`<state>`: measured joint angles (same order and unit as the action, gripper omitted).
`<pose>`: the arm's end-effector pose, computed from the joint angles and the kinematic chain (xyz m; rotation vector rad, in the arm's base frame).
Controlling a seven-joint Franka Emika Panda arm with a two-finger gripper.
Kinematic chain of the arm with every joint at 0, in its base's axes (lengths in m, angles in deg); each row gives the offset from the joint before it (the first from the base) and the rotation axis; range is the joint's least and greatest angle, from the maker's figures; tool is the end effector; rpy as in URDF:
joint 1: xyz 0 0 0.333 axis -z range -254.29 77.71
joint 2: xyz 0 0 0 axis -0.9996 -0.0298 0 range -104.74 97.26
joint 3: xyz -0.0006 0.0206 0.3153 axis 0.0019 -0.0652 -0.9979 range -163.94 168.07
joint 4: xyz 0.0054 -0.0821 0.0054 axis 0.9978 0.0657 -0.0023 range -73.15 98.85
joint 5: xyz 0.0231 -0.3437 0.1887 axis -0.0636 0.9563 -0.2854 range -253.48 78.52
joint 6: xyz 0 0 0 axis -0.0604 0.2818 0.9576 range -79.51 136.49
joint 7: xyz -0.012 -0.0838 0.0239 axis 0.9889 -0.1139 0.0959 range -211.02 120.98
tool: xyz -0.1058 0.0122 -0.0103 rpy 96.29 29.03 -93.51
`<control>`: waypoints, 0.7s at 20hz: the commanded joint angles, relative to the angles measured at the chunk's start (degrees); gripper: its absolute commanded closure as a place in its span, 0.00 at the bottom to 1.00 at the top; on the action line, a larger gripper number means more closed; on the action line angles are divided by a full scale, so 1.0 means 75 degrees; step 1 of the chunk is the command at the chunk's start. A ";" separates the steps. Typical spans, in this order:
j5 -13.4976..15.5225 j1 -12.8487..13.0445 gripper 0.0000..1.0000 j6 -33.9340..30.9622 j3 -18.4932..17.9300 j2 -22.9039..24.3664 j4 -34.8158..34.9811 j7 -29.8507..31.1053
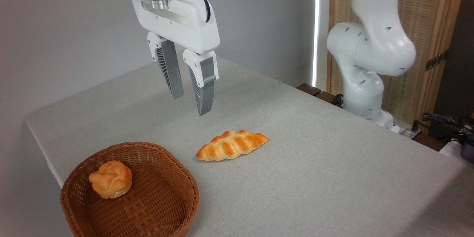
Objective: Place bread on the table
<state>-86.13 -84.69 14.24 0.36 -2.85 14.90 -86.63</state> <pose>0.5537 -0.0206 0.6204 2.9056 -1.1582 0.0533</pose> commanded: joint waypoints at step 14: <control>0.0113 0.0059 0.00 0.0300 -0.0020 -0.0199 -0.0168 -0.0053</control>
<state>-86.13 -84.66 14.65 0.28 -3.03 14.90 -86.63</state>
